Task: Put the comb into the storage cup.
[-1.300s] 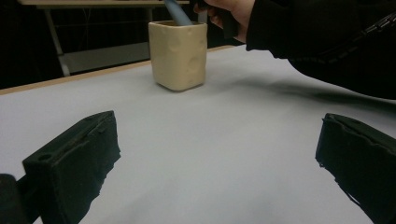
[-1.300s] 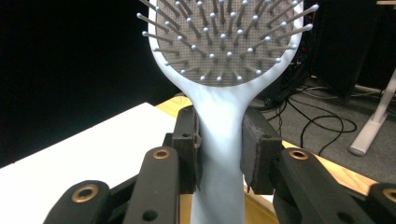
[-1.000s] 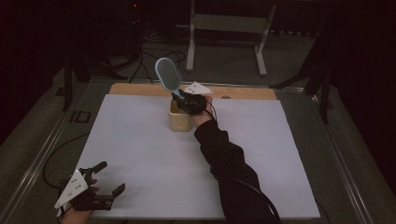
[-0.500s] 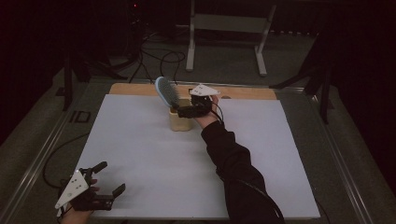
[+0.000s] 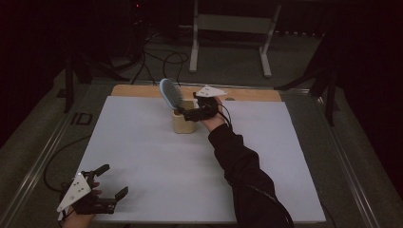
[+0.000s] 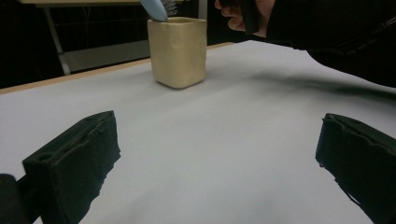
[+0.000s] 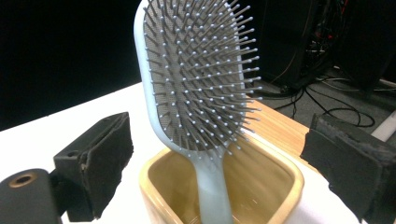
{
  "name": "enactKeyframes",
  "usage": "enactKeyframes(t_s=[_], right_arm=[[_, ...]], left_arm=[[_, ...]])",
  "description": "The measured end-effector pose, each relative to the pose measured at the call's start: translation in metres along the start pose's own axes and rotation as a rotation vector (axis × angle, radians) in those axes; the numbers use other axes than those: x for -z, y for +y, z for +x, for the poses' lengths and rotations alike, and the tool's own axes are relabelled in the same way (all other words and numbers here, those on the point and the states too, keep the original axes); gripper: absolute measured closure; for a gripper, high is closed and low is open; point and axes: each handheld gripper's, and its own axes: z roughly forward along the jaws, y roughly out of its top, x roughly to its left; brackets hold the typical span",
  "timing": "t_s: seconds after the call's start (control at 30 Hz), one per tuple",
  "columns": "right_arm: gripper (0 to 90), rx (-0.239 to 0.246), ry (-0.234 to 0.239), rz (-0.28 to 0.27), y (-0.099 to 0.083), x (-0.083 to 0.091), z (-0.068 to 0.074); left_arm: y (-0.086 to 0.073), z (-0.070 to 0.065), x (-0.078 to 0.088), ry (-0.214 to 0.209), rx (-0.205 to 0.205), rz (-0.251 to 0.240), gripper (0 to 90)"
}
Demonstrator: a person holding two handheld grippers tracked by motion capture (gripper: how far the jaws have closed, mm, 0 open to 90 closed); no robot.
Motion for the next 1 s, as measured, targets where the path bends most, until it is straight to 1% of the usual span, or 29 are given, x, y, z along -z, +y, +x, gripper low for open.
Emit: enactKeyframes(t_s=[0.13, 0.3, 0.33, 0.43, 0.5, 0.57, 0.6, 0.83, 0.87, 1.0], right_arm=[[7.6, -0.012, 0.012, 0.004, 0.0, 0.003, -0.001], [7.6, -0.001, 0.033, 0.014, 0.0, 0.007, -0.002], [7.6, -0.009, 0.038, 0.017, 0.0, 0.008, -0.002], [7.6, -0.005, 0.042, 0.026, -0.001, 0.012, -0.002], [7.6, 0.001, 0.043, 0.029, -0.002, 0.015, -0.002], [7.6, 0.0, 0.044, 0.028, -0.002, 0.017, -0.002], [7.6, 0.008, 0.042, 0.027, -0.002, 0.021, -0.004], [7.7, 0.006, 0.029, 0.019, -0.003, 0.038, -0.009], [7.6, -0.001, 0.023, 0.021, -0.004, 0.04, -0.009], [7.7, 0.001, 0.014, 0.028, -0.008, 0.049, -0.011]], left_arm=[[0.0, 0.0, 0.0, 0.0, 0.003, 0.0, 0.0], [0.0, 0.0, -0.001, -0.002, 0.002, 0.003, 0.0], [0.0, 0.0, -0.001, -0.001, 0.002, 0.004, 0.0], [0.001, 0.0, -0.002, -0.003, 0.001, 0.0, 0.0], [-0.001, 0.0, -0.003, -0.005, 0.0, 0.009, 0.0], [-0.002, 0.0, -0.002, -0.002, 0.005, 0.01, 0.0], [-0.001, 0.0, -0.001, 0.001, 0.005, 0.007, 0.0], [-0.001, -0.002, 0.0, 0.006, 0.0, 0.01, 0.0], [-0.001, -0.001, 0.0, 0.006, -0.001, 0.011, 0.0], [-0.001, -0.001, 0.0, 0.006, -0.001, 0.01, 0.0]])
